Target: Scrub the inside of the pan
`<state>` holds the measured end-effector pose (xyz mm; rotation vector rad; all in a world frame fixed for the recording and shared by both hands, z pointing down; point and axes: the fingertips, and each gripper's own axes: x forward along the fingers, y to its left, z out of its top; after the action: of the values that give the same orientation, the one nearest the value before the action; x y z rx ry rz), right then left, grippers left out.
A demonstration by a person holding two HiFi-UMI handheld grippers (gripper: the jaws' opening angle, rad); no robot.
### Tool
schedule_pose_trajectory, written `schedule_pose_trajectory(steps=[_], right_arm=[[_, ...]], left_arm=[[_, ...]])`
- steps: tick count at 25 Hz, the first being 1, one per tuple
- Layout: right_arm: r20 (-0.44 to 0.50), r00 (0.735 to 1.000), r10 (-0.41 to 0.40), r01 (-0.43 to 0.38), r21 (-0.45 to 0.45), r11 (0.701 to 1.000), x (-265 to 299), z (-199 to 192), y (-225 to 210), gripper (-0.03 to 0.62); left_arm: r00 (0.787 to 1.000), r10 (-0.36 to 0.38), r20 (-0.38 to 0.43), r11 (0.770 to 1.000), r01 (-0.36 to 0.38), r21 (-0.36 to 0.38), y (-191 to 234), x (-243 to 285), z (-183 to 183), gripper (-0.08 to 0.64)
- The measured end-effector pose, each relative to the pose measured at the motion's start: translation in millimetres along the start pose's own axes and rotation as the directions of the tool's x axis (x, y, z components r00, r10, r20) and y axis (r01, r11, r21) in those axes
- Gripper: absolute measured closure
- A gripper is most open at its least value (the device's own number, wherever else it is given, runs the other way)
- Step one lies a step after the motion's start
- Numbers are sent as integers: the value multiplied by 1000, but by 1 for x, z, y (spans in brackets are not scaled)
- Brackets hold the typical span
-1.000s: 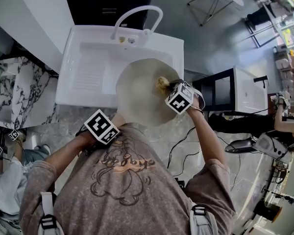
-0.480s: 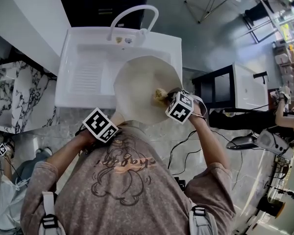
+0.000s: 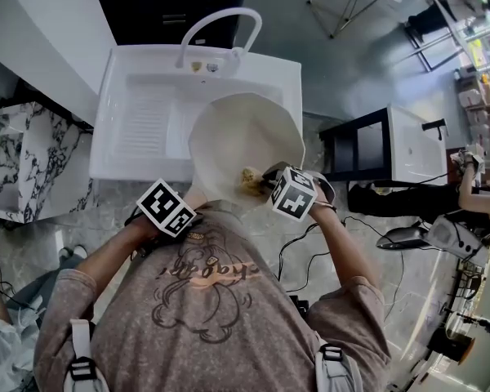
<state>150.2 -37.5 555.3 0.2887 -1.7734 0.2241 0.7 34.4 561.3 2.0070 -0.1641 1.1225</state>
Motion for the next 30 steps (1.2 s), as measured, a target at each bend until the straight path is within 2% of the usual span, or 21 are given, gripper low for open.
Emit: schedule_pose_trajectory(steps=[8,14,22,30], right_arm=[[140,988,58,-58,-1,998,10,55,22,541],[150,989,11,-3,-51,999,27,85,16,543],[235,972,2,-8,27,1000,31,111,-4,543],[254,964,-77,58,80,995,40,128,-37,542]], left_arm=[[1000,-5,-4,1000,5,3,-4,2,2,456],[1000,7,-12,1000,-7,10,-7,5,2,456],[999,32,-5,999,-31,12,-8,4,0,456],[1000,22,-19,999,-21,24,-11,6,-4,456]])
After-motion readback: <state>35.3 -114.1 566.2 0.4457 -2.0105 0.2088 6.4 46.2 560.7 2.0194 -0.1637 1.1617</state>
